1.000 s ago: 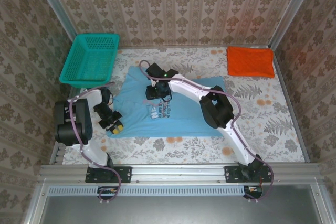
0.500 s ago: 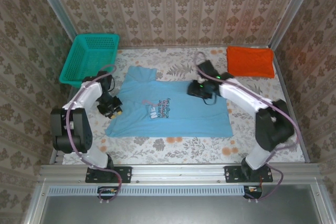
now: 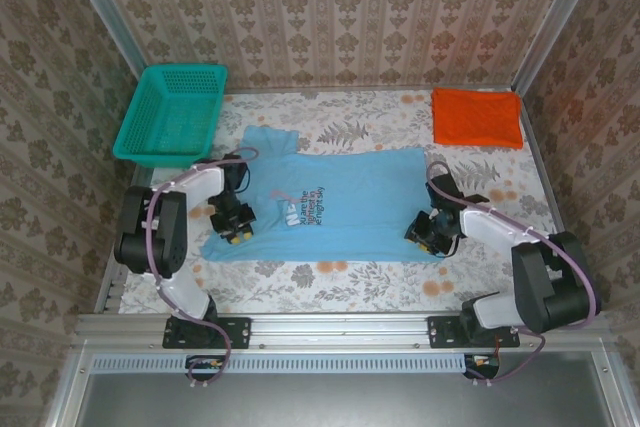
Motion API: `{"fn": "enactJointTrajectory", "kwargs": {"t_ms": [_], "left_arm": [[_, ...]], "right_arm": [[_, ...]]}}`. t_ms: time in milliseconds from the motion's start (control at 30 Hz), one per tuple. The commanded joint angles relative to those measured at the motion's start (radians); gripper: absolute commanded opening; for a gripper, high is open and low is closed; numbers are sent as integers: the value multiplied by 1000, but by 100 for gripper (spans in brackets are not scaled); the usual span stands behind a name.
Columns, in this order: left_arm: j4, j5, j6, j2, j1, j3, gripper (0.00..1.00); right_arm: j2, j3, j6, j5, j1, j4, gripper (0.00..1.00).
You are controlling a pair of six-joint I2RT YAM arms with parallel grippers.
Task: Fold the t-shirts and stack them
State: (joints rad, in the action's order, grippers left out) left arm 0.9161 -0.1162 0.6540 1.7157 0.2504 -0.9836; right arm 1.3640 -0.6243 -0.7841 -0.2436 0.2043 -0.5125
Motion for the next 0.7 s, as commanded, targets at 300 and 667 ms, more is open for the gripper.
{"fn": "enactJointTrajectory", "kwargs": {"t_ms": [300, 667], "left_arm": [[32, 49, 40, -19, 64, 87, 19], [163, 37, 21, -143, 70, 26, 24]], "right_arm": [[-101, 83, -42, -12, -59, -204, 36], [-256, 66, -115, -1, -66, -299, 38]]}}
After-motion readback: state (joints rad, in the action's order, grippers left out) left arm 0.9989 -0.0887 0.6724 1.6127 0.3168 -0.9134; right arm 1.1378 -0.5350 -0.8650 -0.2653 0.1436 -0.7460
